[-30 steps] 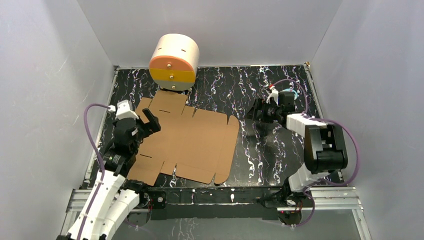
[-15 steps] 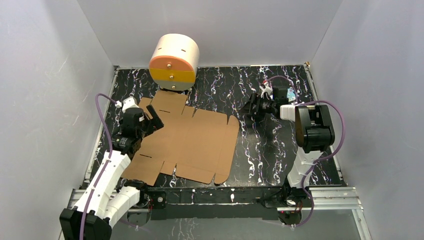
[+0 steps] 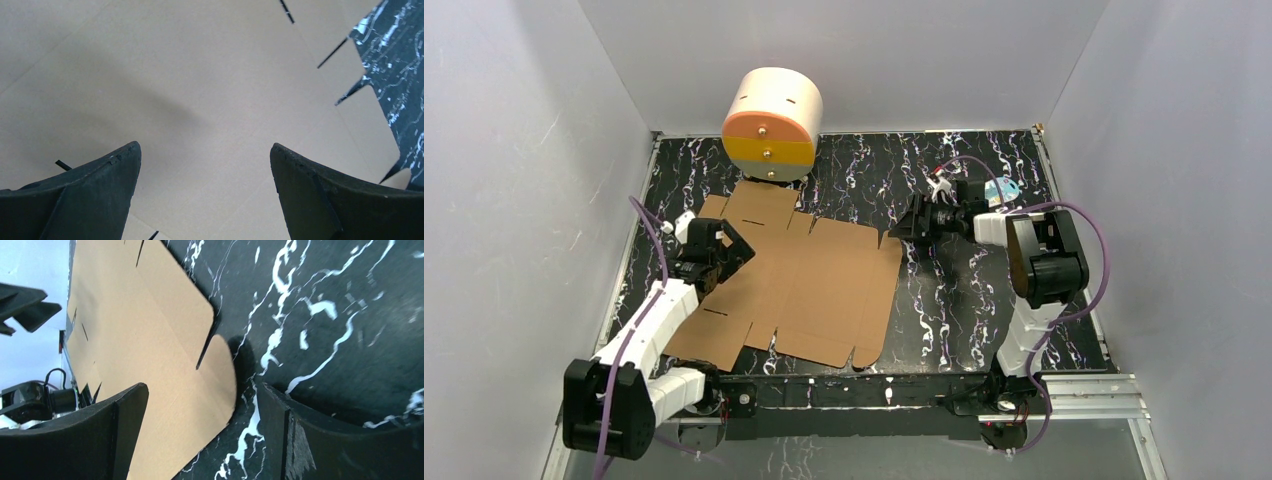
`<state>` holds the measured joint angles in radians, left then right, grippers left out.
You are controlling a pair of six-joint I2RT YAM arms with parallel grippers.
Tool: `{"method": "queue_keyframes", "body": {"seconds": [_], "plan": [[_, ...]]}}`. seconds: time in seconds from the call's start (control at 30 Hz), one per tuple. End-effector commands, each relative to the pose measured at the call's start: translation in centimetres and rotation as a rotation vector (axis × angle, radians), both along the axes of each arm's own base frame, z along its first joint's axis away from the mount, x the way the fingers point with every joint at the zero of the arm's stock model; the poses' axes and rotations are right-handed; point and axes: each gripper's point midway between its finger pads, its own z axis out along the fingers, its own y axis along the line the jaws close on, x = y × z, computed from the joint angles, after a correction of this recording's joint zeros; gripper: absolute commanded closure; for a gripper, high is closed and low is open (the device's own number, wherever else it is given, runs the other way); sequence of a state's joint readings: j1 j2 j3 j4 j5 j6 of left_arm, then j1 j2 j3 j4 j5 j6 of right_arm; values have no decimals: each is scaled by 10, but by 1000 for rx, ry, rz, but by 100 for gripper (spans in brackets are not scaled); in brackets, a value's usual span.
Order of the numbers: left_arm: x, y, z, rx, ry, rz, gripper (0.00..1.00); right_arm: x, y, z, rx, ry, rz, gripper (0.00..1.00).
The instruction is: Fold the paper box
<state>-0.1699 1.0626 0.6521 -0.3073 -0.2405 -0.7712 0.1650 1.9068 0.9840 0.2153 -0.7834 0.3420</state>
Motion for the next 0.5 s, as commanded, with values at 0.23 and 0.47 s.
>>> {"method": "queue_keyframes", "body": {"seconds": [0.23,0.47], "plan": [[2,4,-47,-61,83,119,2,-60,20,1,-41,57,89,11],[-1,4,-61,-59,119,128,2,-39,17,6,-158,-52,33,11]]}}
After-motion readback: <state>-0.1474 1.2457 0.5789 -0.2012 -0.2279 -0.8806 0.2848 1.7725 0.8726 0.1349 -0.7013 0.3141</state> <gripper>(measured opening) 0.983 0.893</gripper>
